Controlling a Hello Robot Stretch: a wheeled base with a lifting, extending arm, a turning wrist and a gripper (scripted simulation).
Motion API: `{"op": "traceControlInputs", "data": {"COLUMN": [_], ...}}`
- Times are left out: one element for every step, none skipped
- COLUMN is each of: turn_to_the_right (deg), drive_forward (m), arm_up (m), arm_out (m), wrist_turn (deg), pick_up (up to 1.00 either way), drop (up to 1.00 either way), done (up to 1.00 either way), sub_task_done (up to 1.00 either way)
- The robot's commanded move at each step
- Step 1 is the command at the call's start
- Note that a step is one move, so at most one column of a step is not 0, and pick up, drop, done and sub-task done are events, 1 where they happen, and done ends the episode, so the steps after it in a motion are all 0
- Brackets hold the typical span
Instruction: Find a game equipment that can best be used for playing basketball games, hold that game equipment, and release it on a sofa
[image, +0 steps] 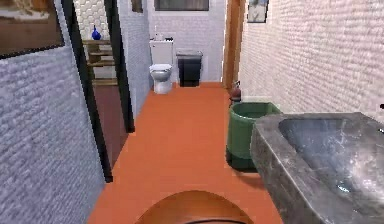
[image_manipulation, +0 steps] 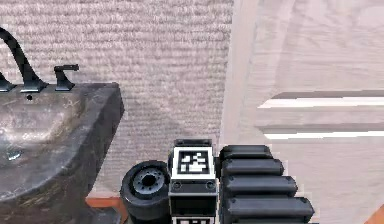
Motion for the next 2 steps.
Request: {"op": "traceControlInputs", "data": {"turn_to_the_right": [0.0,-3.0], "drive_forward": [0.15,0.0], "arm_up": [0.0,0.0], "arm_out": [0.0,0.0], "wrist_turn": [0.0,0.0], "pick_up": [0.0,0.0], "drop": [0.0,0.0], "done": [0.0,0.0], "sub_task_done": [0.0,0.0]}}
